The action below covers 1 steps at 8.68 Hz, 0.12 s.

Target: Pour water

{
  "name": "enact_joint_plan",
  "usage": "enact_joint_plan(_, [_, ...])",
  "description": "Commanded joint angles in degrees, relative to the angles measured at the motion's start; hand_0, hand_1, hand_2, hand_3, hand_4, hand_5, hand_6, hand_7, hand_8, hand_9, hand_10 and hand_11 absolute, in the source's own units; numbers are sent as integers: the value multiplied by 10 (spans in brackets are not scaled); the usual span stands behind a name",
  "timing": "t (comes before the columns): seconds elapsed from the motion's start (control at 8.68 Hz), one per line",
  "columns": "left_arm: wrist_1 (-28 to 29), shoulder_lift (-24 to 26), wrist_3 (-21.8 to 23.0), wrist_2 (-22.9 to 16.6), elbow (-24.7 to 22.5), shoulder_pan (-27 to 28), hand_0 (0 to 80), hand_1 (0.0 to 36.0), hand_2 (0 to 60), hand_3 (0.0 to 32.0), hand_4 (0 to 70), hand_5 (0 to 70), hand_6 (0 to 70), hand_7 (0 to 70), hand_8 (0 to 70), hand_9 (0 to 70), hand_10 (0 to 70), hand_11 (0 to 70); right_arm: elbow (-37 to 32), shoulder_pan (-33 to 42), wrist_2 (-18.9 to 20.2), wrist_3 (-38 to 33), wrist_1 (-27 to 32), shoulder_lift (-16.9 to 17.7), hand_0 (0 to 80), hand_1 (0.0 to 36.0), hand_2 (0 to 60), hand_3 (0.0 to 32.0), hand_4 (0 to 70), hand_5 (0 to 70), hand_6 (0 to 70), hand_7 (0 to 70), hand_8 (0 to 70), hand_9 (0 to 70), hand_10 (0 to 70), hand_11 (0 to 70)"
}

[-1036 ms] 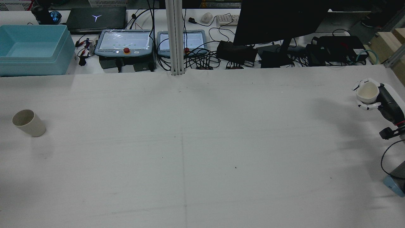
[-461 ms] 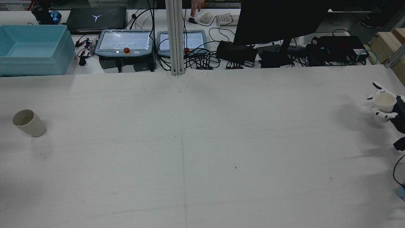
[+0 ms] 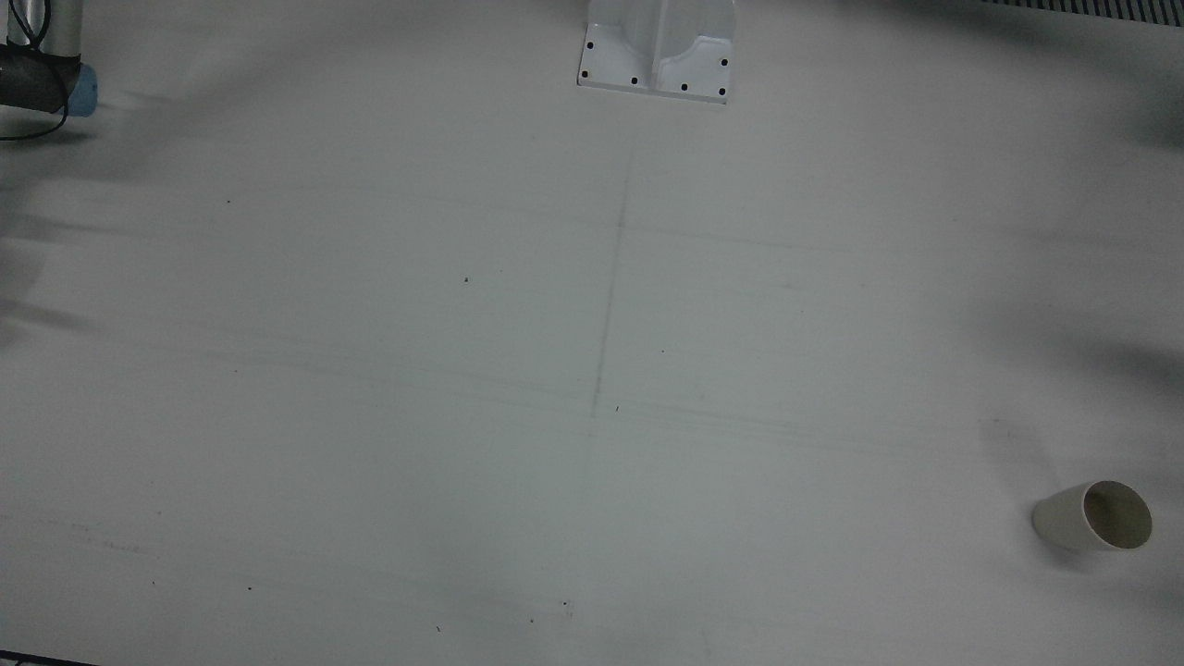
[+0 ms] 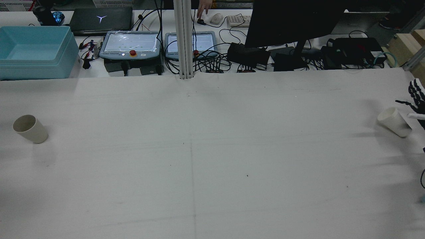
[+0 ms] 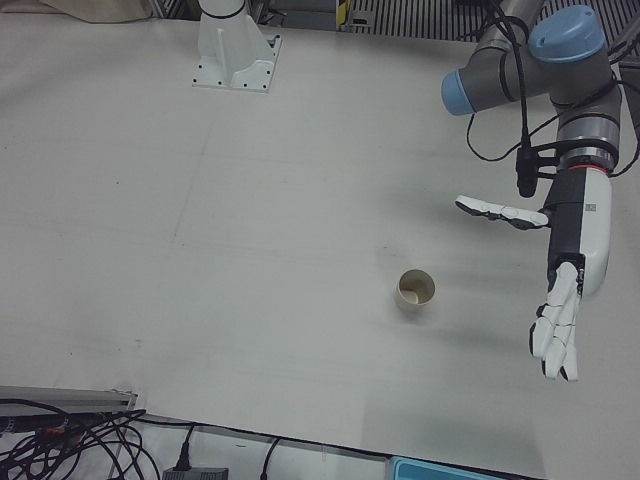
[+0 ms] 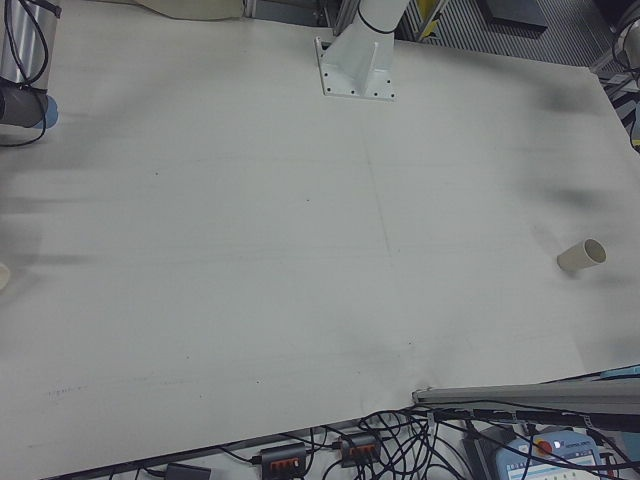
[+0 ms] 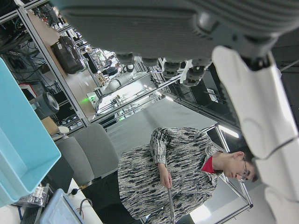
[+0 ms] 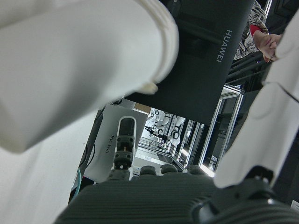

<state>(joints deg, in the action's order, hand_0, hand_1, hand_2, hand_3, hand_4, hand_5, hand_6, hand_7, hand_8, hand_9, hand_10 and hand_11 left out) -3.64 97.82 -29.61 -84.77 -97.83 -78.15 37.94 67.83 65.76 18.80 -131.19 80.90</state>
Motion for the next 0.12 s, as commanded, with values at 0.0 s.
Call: enact_joint_plan(0.0, [-7,1,0,0,0,-2,487,87,0,0,163,0,38,67,0,0,3,19,8,20,5,-13,0,-5,466,84,0,0,0,0,0,0,0,0,0,0])
